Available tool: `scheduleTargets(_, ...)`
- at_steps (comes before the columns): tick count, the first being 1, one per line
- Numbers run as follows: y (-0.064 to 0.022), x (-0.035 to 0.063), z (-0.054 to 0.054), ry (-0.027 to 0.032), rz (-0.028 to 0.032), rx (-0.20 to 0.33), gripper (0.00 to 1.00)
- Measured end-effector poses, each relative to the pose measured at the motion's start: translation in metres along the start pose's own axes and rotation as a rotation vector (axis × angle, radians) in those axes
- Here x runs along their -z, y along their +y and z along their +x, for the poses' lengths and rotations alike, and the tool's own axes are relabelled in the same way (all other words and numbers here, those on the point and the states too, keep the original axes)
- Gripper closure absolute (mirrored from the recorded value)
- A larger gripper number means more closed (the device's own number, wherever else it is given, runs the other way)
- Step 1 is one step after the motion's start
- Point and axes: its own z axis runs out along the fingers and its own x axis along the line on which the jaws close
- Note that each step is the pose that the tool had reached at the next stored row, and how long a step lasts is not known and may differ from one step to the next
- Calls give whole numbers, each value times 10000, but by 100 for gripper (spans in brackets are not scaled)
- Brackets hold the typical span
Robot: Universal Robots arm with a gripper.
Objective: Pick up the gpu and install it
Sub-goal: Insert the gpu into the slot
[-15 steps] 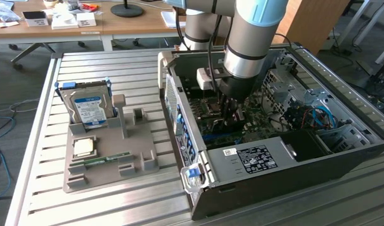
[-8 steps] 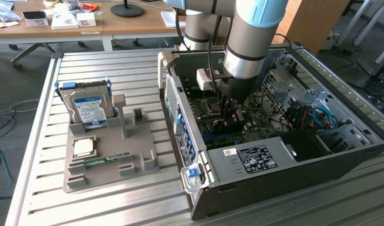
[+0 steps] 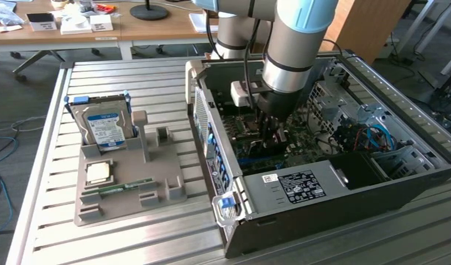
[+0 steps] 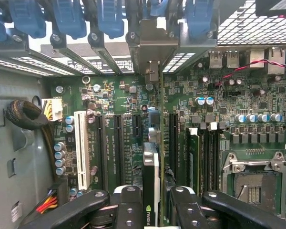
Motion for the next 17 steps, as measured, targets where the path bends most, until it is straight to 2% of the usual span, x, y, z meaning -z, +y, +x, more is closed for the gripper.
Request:
scheduleTargets(11, 0, 18, 1, 6, -2, 1, 73)
scheduleTargets(17, 1, 14, 1, -11, -2, 0, 73)
